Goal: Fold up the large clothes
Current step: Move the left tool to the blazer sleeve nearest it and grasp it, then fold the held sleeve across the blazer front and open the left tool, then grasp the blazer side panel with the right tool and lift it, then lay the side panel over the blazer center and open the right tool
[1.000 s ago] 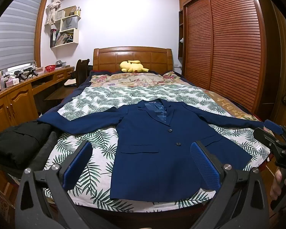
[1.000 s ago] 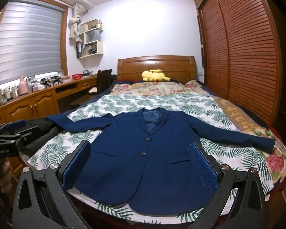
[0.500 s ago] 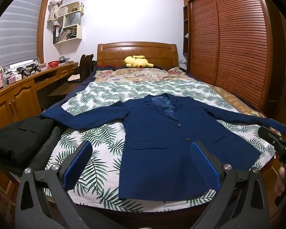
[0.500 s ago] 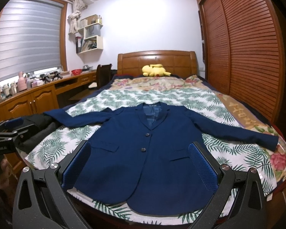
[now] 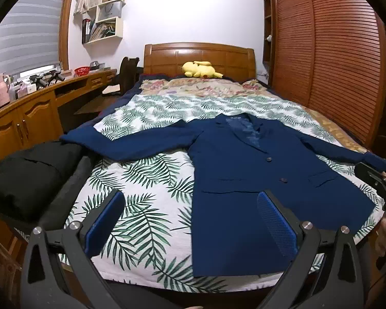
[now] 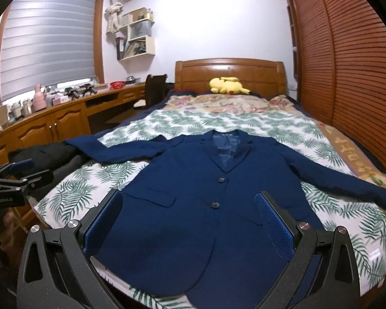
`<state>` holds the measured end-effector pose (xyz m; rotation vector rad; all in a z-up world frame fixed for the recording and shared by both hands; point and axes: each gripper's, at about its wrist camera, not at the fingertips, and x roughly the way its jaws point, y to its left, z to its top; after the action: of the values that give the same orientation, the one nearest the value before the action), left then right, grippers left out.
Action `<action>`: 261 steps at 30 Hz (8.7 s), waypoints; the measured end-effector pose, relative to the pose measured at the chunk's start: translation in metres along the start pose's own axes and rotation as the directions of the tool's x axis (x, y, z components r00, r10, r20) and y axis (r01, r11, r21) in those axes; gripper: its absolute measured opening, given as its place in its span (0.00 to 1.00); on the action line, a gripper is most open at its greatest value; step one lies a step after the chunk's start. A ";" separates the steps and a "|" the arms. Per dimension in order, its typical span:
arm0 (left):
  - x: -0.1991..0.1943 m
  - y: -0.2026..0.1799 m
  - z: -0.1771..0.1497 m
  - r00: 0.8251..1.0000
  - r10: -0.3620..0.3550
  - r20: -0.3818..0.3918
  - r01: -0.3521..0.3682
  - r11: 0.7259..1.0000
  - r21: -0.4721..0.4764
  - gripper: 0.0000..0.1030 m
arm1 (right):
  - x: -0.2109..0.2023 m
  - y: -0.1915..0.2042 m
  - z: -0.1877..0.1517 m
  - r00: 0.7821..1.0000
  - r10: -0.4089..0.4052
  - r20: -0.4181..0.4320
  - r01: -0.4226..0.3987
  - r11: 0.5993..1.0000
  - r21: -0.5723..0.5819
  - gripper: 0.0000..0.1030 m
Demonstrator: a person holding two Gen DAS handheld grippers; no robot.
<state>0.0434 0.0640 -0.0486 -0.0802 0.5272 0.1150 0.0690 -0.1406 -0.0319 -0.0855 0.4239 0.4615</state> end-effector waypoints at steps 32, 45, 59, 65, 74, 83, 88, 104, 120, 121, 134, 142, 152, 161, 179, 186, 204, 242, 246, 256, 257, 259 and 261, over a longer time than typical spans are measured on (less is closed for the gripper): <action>0.127 0.110 0.027 0.984 0.062 -0.169 -0.064 0.998 -0.003 1.00 | 0.170 0.025 0.014 0.985 0.133 -0.112 -0.145 0.984 -0.105 1.00; 0.215 0.155 0.056 0.966 0.035 -0.255 -0.079 0.983 -0.164 0.85 | 0.226 0.028 -0.014 0.954 0.200 -0.224 -0.231 0.966 -0.117 1.00; 0.305 0.217 0.044 0.925 0.057 -0.375 -0.192 0.923 -0.333 0.72 | 0.235 0.029 -0.023 0.942 0.205 -0.267 -0.241 0.964 -0.111 1.00; 0.318 0.223 0.045 0.922 0.072 -0.381 -0.207 0.922 -0.326 0.49 | 0.236 0.032 -0.024 0.941 0.201 -0.272 -0.240 0.964 -0.119 1.00; 0.319 0.194 0.069 0.931 0.139 -0.337 -0.214 0.957 -0.196 0.00 | 0.237 0.033 -0.025 0.940 0.203 -0.273 -0.242 0.963 -0.117 1.00; 0.282 0.122 0.125 0.964 0.107 -0.244 -0.128 0.989 -0.074 0.00 | 0.224 0.020 -0.019 0.940 0.218 -0.263 -0.248 0.965 -0.087 1.00; 0.258 0.062 0.141 0.975 0.061 -0.213 -0.056 0.998 0.029 0.00 | 0.197 0.001 -0.018 0.946 0.208 -0.248 -0.236 0.968 -0.090 1.00; 0.248 -0.041 0.120 0.956 -0.017 -0.292 0.063 0.987 0.150 0.02 | 0.152 -0.067 -0.026 0.965 0.084 -0.249 -0.097 0.994 -0.041 1.00; 0.180 -0.029 0.050 0.942 -0.162 -0.294 0.184 0.982 0.048 0.36 | 0.167 -0.049 -0.020 0.964 0.097 -0.249 -0.117 0.991 -0.064 1.00; 0.177 -0.025 0.046 0.941 -0.175 -0.289 0.192 0.981 0.031 0.36 | 0.168 -0.047 -0.020 0.964 0.096 -0.250 -0.116 0.991 -0.067 1.00; 0.128 -0.013 0.042 0.916 -0.336 -0.220 0.350 0.937 0.025 0.46 | 0.181 -0.018 0.021 0.965 0.044 -0.257 -0.083 0.987 -0.140 1.00; 0.089 0.028 0.056 0.949 -0.294 -0.117 0.298 0.955 0.012 0.48 | 0.198 0.024 0.062 0.967 0.056 -0.249 -0.107 0.975 -0.196 1.00; 0.076 0.107 0.051 0.991 -0.123 -0.057 0.120 0.991 -0.058 0.49 | 0.247 0.112 0.052 0.915 0.171 -0.364 -0.270 0.932 -0.241 1.00; 0.082 0.120 0.043 0.993 -0.086 -0.081 0.082 0.995 -0.057 0.49 | 0.294 0.163 0.004 0.861 0.104 -0.498 -0.313 0.880 -0.357 0.73; 0.105 0.073 0.046 0.981 -0.143 -0.129 0.144 0.990 0.000 0.49 | 0.263 -0.019 0.080 0.947 -0.093 -0.309 0.040 0.984 -0.176 0.09; 0.115 0.051 0.051 0.977 -0.166 -0.136 0.170 0.985 0.017 0.49 | 0.266 -0.072 0.056 0.907 -0.221 -0.359 0.172 0.971 -0.164 0.55; 0.130 0.029 0.055 0.971 -0.182 -0.154 0.188 0.982 0.023 0.49 | 0.310 0.012 -0.004 0.855 -0.015 -0.518 -0.109 0.972 -0.208 0.55; 0.136 -0.023 0.062 0.955 -0.256 -0.148 0.271 0.958 0.089 0.49 | 0.131 -0.104 0.043 0.956 -0.094 -0.277 0.084 0.995 -0.049 0.06; 0.139 -0.034 0.061 0.948 -0.279 -0.155 0.296 0.951 0.095 0.49 | 0.144 -0.125 0.008 0.919 -0.138 -0.369 0.135 0.990 -0.035 0.07; 0.149 -0.056 0.061 0.945 -0.277 -0.172 0.300 0.947 0.119 0.49 | 0.133 -0.129 -0.030 0.892 -0.155 -0.425 0.149 0.988 -0.048 0.17; 0.151 -0.058 0.060 0.945 -0.277 -0.174 0.300 0.946 0.121 0.49 | 0.129 -0.128 -0.032 0.893 -0.158 -0.422 0.149 0.987 -0.054 0.20; 0.154 -0.064 0.060 0.944 -0.277 -0.180 0.302 0.945 0.126 0.49 | 0.124 -0.127 -0.032 0.893 -0.168 -0.417 0.154 0.986 -0.066 0.34; 0.155 -0.067 0.059 0.943 -0.278 -0.181 0.303 0.944 0.132 0.49 | 0.115 -0.123 -0.030 0.898 -0.183 -0.400 0.161 0.983 -0.089 0.42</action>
<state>0.2147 0.0181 -0.0731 -0.0111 0.6776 -0.2254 0.2060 -0.2082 -0.1083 -0.2731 0.8083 0.2770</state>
